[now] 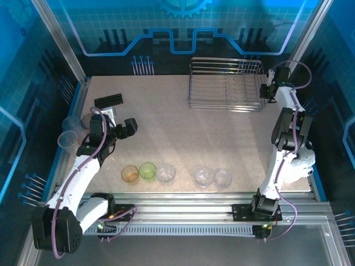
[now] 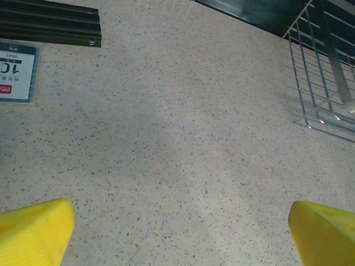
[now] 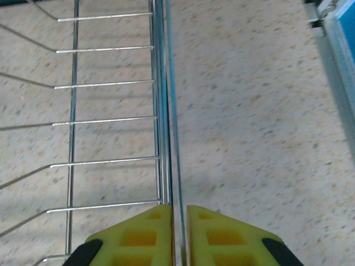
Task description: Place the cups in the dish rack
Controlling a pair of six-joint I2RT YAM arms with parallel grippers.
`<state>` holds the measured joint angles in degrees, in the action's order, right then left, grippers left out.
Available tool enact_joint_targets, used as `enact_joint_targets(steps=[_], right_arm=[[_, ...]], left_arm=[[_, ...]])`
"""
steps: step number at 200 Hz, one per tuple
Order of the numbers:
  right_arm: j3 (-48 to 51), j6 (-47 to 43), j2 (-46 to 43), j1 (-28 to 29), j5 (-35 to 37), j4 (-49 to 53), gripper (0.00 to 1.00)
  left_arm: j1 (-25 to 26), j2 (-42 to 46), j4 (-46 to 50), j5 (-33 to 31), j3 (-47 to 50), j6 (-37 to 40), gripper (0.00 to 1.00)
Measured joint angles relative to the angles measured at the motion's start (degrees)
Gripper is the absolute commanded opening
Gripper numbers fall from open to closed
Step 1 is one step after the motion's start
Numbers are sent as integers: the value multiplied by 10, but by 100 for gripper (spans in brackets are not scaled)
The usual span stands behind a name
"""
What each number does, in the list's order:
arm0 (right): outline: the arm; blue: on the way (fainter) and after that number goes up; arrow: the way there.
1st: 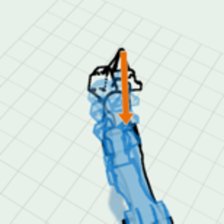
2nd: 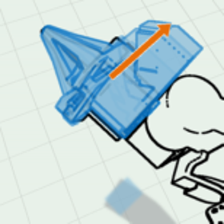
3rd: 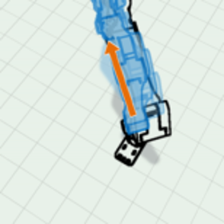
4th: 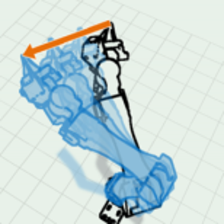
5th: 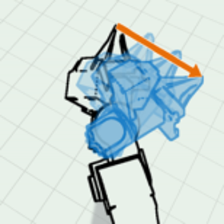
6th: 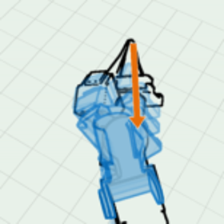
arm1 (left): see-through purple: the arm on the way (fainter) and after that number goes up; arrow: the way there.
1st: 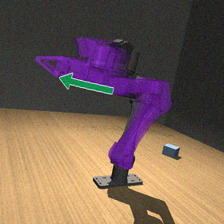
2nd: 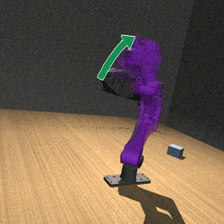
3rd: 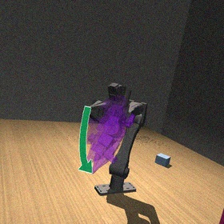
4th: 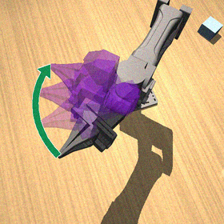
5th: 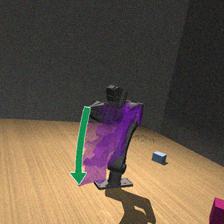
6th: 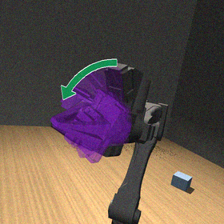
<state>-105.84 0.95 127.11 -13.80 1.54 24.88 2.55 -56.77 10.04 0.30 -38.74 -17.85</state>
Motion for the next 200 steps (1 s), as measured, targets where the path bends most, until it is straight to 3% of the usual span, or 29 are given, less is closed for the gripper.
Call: enact_joint_targets(steps=[71, 200], right_arm=[[125, 55, -86, 123, 31, -16, 0], [383, 185, -294, 271, 31, -29, 0]], left_arm=[[8, 61, 24, 0, 0, 2, 99], [10, 205, 168, 0, -13, 17, 99]])
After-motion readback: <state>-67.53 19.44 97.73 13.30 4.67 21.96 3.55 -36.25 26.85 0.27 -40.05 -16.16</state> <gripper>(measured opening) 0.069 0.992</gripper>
